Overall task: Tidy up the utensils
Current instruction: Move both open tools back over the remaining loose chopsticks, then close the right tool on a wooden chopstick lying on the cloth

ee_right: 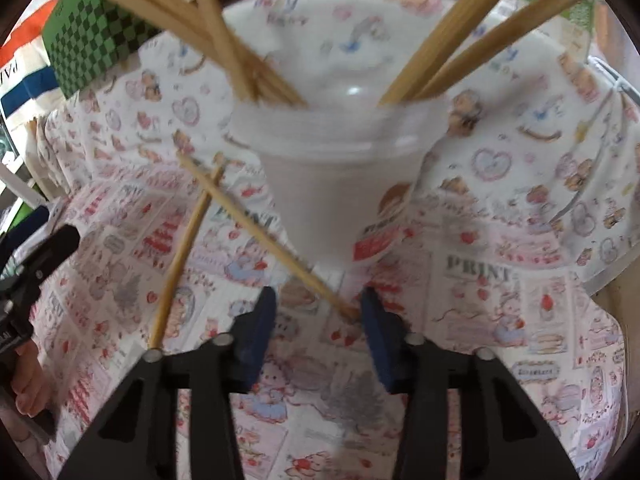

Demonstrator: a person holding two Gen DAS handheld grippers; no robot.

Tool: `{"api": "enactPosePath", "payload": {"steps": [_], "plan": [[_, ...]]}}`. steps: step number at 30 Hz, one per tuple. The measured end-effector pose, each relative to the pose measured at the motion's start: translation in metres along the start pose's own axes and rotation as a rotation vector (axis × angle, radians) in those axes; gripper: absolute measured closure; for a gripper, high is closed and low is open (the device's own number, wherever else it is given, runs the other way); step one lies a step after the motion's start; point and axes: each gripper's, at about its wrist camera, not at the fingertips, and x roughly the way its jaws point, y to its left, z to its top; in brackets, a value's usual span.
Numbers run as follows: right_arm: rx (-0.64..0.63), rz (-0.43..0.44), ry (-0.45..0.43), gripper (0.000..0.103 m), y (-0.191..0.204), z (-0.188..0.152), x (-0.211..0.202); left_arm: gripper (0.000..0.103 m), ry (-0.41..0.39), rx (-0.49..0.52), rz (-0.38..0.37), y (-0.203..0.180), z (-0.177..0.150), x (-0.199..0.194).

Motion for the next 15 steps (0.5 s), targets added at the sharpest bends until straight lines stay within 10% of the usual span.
{"api": "enactPosePath", "payload": {"steps": [4, 15], "plan": [[0.007, -0.015, 0.01, 0.093, 0.002, -0.001, 0.003, 0.001, 0.041, -0.015, 0.011, 0.003, 0.0, 0.007], [-0.052, 0.107, 0.13, 0.102, 0.023, -0.021, -0.033, 0.001, 0.072, -0.017, 0.048, 0.006, 0.001, 0.011]]}}
